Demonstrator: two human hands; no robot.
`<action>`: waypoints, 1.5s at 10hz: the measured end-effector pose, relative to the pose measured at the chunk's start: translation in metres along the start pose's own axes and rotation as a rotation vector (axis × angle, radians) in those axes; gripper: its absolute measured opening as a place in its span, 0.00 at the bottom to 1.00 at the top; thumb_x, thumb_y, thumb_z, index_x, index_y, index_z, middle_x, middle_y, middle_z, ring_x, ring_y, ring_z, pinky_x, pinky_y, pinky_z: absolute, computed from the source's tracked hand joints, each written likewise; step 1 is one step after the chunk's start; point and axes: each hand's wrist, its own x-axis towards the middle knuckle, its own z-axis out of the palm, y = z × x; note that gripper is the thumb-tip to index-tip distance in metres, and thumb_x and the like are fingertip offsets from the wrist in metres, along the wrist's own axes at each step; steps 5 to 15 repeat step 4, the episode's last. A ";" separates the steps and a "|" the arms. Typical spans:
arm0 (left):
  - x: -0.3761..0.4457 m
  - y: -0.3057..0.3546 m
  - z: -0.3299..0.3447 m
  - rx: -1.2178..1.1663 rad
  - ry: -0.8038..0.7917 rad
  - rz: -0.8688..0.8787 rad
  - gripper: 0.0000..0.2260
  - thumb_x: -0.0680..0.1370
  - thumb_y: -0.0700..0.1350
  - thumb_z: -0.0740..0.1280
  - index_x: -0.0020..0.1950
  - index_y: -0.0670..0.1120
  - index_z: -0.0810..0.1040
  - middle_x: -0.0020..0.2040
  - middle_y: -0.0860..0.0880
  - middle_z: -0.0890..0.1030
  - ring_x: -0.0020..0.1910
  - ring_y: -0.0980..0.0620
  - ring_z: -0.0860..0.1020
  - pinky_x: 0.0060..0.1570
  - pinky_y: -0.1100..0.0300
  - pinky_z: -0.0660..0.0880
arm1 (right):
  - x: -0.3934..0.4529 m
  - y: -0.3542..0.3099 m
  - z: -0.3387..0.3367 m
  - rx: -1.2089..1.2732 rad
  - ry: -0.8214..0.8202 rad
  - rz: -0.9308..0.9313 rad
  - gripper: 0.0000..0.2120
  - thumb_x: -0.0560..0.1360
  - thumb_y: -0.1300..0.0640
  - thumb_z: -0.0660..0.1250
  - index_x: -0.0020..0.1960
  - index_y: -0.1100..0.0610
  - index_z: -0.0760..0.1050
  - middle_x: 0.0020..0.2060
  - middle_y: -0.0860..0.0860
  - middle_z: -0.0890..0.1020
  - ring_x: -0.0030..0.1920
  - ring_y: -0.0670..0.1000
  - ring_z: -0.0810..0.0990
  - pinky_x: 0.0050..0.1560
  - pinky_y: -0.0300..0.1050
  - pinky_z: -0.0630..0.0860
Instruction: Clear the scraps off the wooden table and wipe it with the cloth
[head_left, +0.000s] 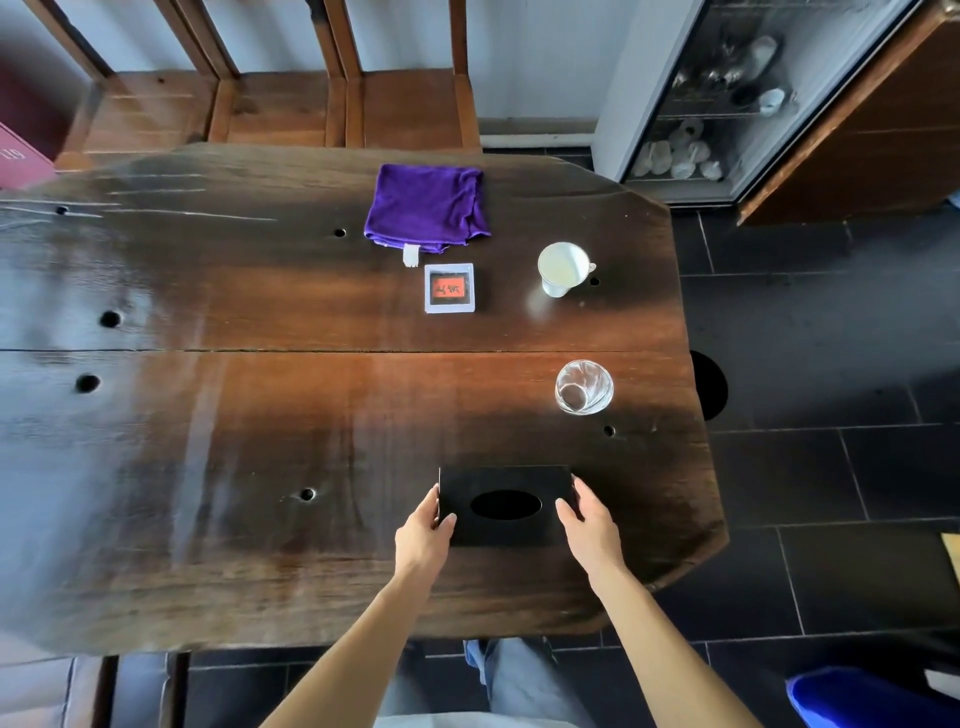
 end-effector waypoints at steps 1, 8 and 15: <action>0.002 0.000 -0.002 -0.015 -0.002 -0.025 0.22 0.81 0.42 0.67 0.73 0.61 0.74 0.63 0.54 0.82 0.64 0.53 0.79 0.61 0.62 0.72 | 0.001 -0.002 0.000 -0.008 -0.008 -0.012 0.25 0.84 0.53 0.62 0.80 0.53 0.63 0.77 0.52 0.69 0.77 0.55 0.67 0.75 0.52 0.64; -0.018 0.011 -0.022 -0.100 0.299 -0.016 0.06 0.76 0.33 0.70 0.50 0.41 0.84 0.43 0.44 0.84 0.41 0.48 0.79 0.54 0.53 0.78 | -0.005 -0.018 -0.030 0.091 0.080 -0.029 0.22 0.85 0.51 0.59 0.78 0.54 0.65 0.75 0.51 0.72 0.74 0.54 0.71 0.74 0.51 0.65; -0.018 0.011 -0.022 -0.100 0.299 -0.016 0.06 0.76 0.33 0.70 0.50 0.41 0.84 0.43 0.44 0.84 0.41 0.48 0.79 0.54 0.53 0.78 | -0.005 -0.018 -0.030 0.091 0.080 -0.029 0.22 0.85 0.51 0.59 0.78 0.54 0.65 0.75 0.51 0.72 0.74 0.54 0.71 0.74 0.51 0.65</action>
